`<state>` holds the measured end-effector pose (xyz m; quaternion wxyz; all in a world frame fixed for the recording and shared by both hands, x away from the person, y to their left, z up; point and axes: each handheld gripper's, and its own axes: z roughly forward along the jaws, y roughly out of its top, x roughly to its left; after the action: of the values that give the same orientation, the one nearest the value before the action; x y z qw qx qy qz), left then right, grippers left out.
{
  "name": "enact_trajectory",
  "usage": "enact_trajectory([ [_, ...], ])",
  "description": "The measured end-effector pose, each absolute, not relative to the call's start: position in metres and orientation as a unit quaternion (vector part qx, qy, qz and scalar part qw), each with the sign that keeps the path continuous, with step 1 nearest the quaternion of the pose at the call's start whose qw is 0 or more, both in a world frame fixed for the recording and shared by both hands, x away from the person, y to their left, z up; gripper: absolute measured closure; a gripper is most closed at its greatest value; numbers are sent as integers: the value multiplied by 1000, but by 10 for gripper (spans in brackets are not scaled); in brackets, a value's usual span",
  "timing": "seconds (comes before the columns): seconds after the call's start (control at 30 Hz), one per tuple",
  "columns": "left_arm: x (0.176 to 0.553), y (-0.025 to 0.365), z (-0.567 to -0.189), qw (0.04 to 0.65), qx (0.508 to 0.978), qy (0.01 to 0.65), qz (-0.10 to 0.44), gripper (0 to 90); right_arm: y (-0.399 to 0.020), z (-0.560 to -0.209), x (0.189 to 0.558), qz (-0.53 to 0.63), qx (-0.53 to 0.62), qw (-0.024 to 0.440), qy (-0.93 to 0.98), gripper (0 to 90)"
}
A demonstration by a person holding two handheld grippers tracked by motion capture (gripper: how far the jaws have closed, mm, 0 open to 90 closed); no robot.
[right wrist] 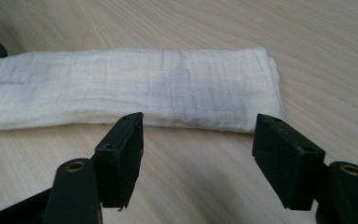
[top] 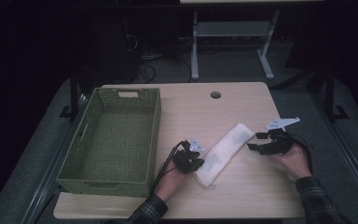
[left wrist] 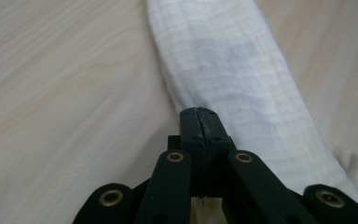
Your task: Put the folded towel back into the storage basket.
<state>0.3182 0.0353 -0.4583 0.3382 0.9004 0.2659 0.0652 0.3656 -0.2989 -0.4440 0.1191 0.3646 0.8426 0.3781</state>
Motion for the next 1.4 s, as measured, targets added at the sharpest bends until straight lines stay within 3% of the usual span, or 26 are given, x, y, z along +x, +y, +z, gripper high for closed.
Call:
enact_trajectory([
  [0.37, 296, 16, -459, 352, 910, 214, 45, 890, -302, -441, 344, 392, 374, 117, 832, 298],
  [0.97, 270, -42, -466, 385, 913, 136, -15, 855, -301, -450, 356, 376, 359, 123, 846, 287],
  [1.13, 273, -41, -458, 386, 914, 125, -17, 841, -301, -451, 358, 376, 358, 122, 846, 286],
  [1.23, 284, -39, -444, 392, 912, 119, -16, 806, -301, -451, 357, 377, 356, 124, 846, 286],
  [1.4, 298, -44, -434, 390, 917, 79, -17, 618, -302, -451, 358, 380, 356, 128, 844, 286],
])
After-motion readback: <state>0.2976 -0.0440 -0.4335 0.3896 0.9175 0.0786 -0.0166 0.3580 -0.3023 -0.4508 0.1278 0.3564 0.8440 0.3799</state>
